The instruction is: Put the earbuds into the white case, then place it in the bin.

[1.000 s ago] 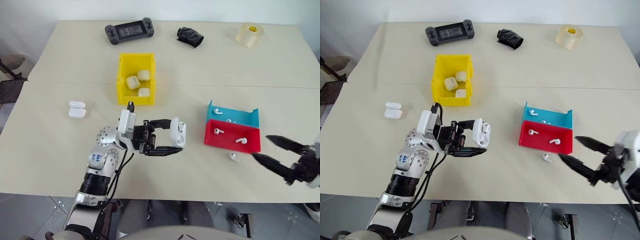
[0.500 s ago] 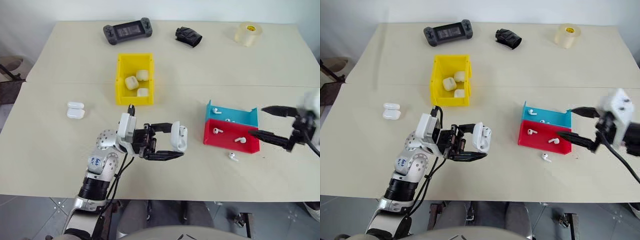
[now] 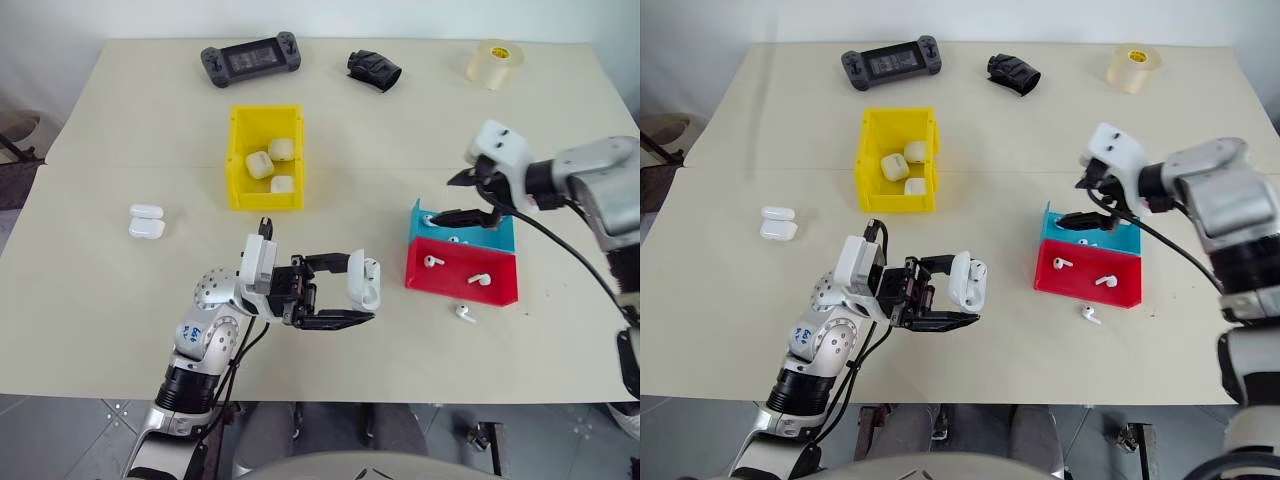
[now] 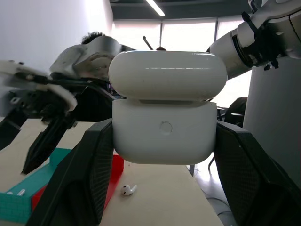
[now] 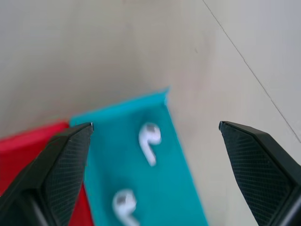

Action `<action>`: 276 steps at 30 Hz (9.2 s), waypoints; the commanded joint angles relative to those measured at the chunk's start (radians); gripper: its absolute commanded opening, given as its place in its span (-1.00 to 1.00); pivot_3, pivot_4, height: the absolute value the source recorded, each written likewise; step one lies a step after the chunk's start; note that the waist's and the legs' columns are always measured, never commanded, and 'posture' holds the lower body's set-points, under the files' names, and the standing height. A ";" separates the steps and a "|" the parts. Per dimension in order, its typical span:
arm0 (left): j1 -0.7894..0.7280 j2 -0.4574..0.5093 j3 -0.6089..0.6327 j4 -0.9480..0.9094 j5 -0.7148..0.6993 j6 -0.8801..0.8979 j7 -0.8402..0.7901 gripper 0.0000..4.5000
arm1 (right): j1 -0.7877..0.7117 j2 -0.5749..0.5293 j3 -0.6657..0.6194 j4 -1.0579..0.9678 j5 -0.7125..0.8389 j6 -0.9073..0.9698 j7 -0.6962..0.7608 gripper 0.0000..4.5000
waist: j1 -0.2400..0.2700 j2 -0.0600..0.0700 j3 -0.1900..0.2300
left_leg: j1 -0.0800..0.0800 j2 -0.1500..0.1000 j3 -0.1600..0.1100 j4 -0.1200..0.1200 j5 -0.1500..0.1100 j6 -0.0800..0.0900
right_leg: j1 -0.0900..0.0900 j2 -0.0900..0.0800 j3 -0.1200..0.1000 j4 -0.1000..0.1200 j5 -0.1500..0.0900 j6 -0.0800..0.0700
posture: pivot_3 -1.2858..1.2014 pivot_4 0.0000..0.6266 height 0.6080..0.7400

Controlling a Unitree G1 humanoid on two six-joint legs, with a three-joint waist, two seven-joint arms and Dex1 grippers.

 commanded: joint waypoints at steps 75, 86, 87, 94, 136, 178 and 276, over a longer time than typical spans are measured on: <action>0.012 0.025 0.011 -0.041 -0.009 -0.060 0.032 0.24 | -0.191 0.172 -0.024 0.566 -0.391 -0.487 0.176 -0.77 | -0.023 0.000 0.000 | -0.006 -0.003 0.001 0.003 0.002 -0.003 | -0.012 0.000 0.002 0.014 0.000 0.001 | 0.03 -0.52 1.00; -0.018 0.026 0.020 0.002 -0.007 -0.078 0.020 0.24 | -0.040 0.040 -0.272 0.114 -0.117 -0.252 0.304 -0.77 | -0.014 0.000 0.000 | -0.006 -0.003 0.001 0.003 0.002 -0.003 | -0.013 -0.001 0.002 0.014 0.000 0.001 | 0.03 -0.52 1.00; -0.022 0.026 0.022 0.008 -0.007 -0.081 0.018 0.24 | -0.008 0.026 -0.303 0.035 -0.068 -0.200 0.323 -0.77 | -0.013 0.000 0.000 | -0.007 -0.001 0.000 0.003 0.002 -0.003 | -0.013 -0.001 0.001 0.015 0.000 0.001 | 0.03 -0.52 1.00; -0.078 0.005 0.043 0.074 -0.005 -0.097 0.029 0.24 | 0.249 0.039 -0.591 -0.466 0.324 0.371 0.162 -0.77 | -0.004 0.000 0.000 | -0.007 -0.001 0.001 0.004 0.002 -0.003 | -0.012 -0.001 0.001 0.016 0.000 0.001 | 0.03 -0.52 1.00; -0.230 -0.067 0.075 0.183 -0.007 -0.058 0.055 0.24 | 0.743 0.429 -0.652 -1.059 1.302 0.320 -0.852 -0.77 | 0.002 -0.001 -0.001 | -0.006 -0.006 0.001 0.004 0.002 -0.002 | -0.014 -0.001 0.003 0.019 0.001 0.000 | 0.03 -0.52 1.00; -0.225 -0.085 0.114 0.208 -0.004 -0.077 0.051 0.24 | 0.830 0.191 -0.556 -1.039 1.125 0.165 -0.684 0.13 | 0.005 -0.001 -0.001 | -0.006 -0.006 0.001 0.004 0.002 -0.002 | -0.013 -0.001 0.003 0.017 0.001 0.000 | 0.03 -0.52 1.00; 0.211 0.498 0.451 -0.009 0.156 -0.057 0.162 0.99 | 1.010 0.073 -0.728 -0.770 0.498 -0.297 -0.199 1.00 | 0.005 -0.005 -0.001 | -0.004 -0.001 0.002 0.003 0.003 -0.002 | -0.010 -0.002 0.002 0.016 0.001 -0.001 | 0.03 -0.52 1.00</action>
